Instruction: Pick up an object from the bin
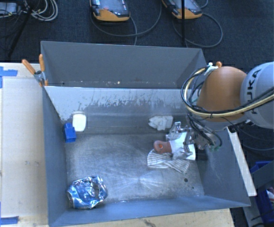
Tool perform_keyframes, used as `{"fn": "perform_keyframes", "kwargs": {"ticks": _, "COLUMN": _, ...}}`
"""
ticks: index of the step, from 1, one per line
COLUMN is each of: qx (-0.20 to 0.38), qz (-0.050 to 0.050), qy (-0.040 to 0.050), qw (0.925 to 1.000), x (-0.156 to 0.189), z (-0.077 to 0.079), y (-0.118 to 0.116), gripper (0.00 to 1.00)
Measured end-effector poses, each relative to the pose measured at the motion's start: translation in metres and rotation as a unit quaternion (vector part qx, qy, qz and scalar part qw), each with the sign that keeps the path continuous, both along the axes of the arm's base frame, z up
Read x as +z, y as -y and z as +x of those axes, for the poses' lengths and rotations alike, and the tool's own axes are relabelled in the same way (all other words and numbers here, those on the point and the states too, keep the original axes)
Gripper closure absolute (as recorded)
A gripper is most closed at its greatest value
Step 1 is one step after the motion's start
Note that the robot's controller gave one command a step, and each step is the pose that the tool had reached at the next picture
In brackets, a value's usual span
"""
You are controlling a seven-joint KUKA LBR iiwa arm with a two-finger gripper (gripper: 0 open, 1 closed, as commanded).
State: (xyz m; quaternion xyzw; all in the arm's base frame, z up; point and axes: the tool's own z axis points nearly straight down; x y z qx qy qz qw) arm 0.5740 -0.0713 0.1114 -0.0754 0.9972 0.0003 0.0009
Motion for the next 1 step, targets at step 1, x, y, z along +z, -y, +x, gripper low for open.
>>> {"fn": "perform_keyframes", "kwargs": {"ticks": 1, "qx": 0.000, "qz": 0.000, "qy": 0.0001, "qw": 1.0000, "x": 0.0024, "z": 0.0000, "y": 0.0000, "gripper": 1.00}}
